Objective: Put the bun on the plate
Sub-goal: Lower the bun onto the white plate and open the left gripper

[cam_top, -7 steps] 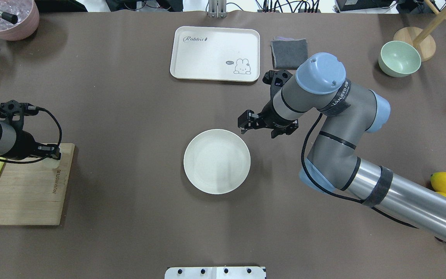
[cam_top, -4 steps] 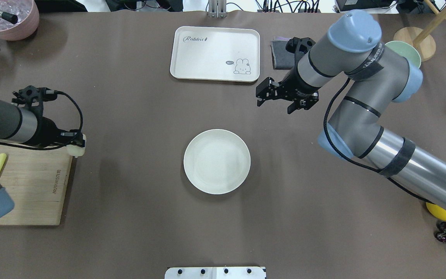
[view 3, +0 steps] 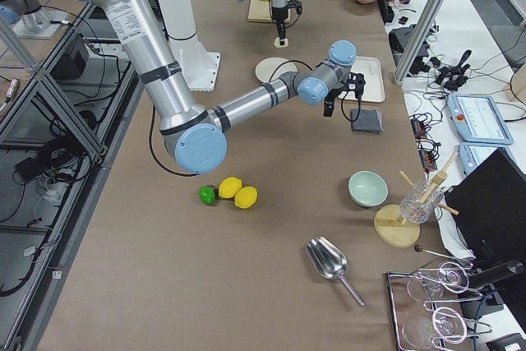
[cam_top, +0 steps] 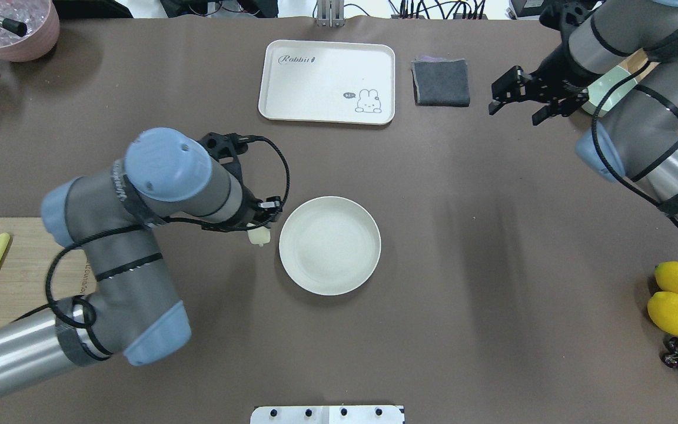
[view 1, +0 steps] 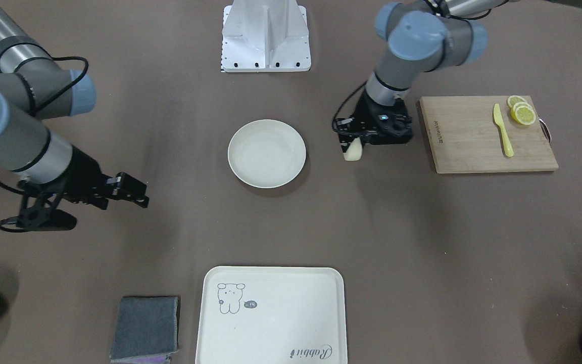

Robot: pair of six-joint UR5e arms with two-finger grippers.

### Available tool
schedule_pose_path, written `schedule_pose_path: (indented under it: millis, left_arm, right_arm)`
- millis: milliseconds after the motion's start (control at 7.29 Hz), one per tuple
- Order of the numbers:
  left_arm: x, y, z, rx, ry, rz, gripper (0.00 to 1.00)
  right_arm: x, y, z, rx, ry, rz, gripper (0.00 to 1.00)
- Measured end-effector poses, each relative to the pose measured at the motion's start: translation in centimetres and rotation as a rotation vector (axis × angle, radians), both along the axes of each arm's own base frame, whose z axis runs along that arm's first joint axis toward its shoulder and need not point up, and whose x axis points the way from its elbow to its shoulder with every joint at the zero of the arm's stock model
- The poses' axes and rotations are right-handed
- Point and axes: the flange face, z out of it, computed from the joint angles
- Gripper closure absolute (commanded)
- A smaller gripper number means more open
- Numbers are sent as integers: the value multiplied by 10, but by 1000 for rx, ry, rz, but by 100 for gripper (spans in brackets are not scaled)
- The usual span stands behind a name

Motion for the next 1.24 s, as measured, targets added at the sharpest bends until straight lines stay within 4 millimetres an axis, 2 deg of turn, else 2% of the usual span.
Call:
schedule_pose_path:
  millis: [137, 275, 412, 686, 824, 961, 1098, 1235]
  left_arm:
    - [45, 11, -26, -3, -11, -20, 59]
    - [80, 21, -44, -4, -21, -34, 57]
    - [101, 24, -55, -5, -29, -41, 55]
    - [119, 27, -53, -10, -50, -39, 28]
    - [121, 28, -51, -8, -55, -36, 25]
    - [121, 27, -51, -5, -57, -35, 2]
    - [117, 22, -53, -2, -54, -41, 2]
    - [103, 10, -57, 4, -45, -56, 2]
  right_arm:
    - [34, -4, 30, 32, 34, -20, 0]
    - [64, -3, 57, 66, 64, -47, 0]
    - [81, 1, 78, 93, 84, -74, 0]
    - [97, 8, 96, 110, 97, -90, 0]
    - [101, 10, 99, 111, 99, -87, 0]
    - [103, 10, 100, 111, 99, -86, 0]
    - [105, 10, 99, 112, 99, -84, 0]
    - [108, 9, 99, 112, 99, -80, 0]
